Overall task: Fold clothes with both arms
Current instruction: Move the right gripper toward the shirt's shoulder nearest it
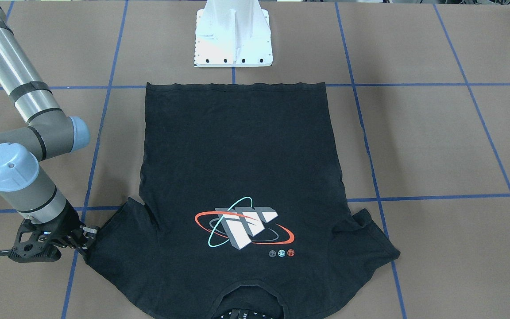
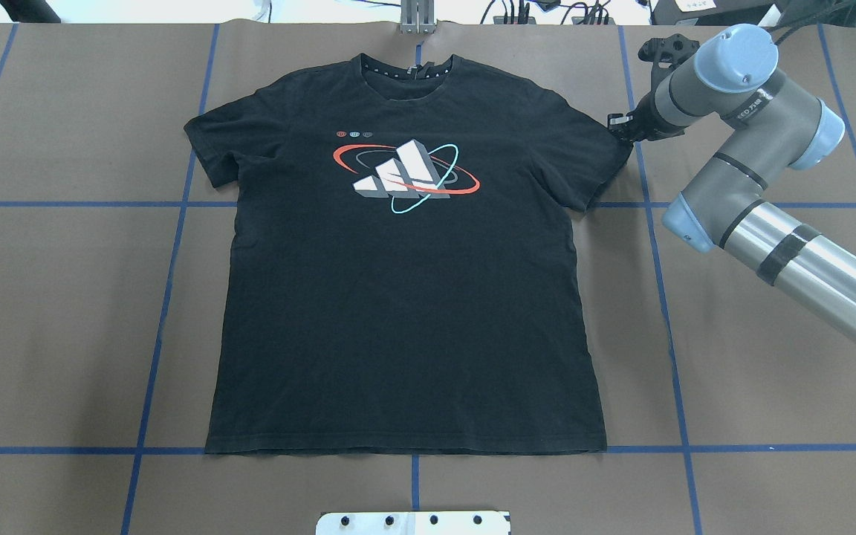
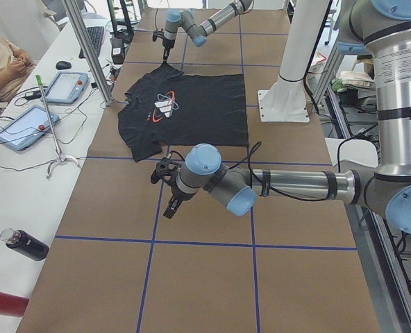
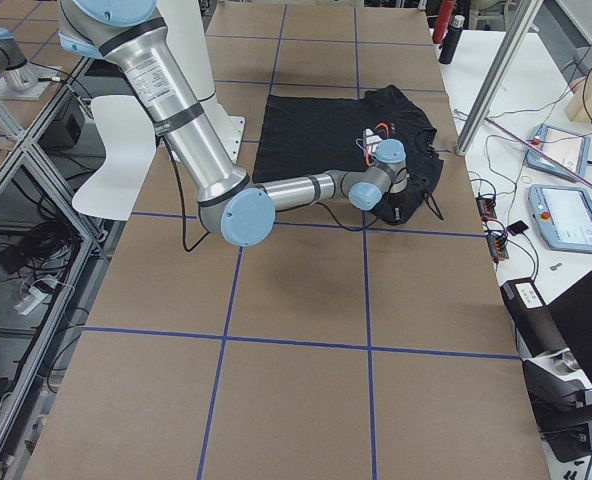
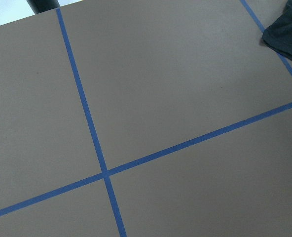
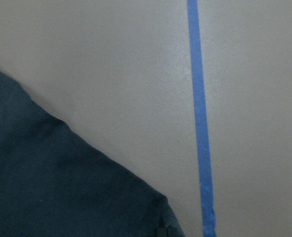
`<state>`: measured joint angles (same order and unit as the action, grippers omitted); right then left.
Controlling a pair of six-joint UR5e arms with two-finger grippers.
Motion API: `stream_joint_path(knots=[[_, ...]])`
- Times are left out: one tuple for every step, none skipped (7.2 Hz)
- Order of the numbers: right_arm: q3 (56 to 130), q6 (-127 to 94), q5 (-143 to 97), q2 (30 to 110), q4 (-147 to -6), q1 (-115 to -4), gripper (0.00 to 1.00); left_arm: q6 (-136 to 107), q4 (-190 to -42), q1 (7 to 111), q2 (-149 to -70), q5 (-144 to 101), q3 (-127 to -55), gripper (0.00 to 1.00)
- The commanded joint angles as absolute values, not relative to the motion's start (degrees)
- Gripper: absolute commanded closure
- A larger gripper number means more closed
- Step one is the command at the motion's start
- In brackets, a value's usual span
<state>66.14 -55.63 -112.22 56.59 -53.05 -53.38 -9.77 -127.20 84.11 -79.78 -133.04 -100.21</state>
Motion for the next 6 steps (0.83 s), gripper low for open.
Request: stream_joint_path(knots=[[67.24,-63.14,-113.46,51.8,-53.17,-52.3,1.0,-9.84,-127.79,84.11,-79.8,-133.15,-100.37,0.0],[66.54,-65.98,-113.47,49.59,-53.17,-51.16,1.0,-10.28,-129.19,84.11,-79.72,-133.24,-100.2,0.0],[64.53,-67.57,-113.21,46.26,-53.17,-50.11,1.0,-10.28,-129.29,84.11,-79.8,-133.42,-100.2,0.0],[61.21,-69.94,-112.59,42.84,-53.17,-48.79,1.0,-10.28,-129.29,84.11,-79.8,-133.59,-100.28,0.0],[60.22,-70.05,-111.11,41.5,-53.17,-47.91,1.0,-10.28,-129.81,84.11,-79.89,-133.59,-100.37,0.0],[59.94,-70.05,-110.57,41.31,-53.17,-47.38,1.0,-10.28,-129.99,83.76,-80.07,-133.68,-100.28,0.0]])
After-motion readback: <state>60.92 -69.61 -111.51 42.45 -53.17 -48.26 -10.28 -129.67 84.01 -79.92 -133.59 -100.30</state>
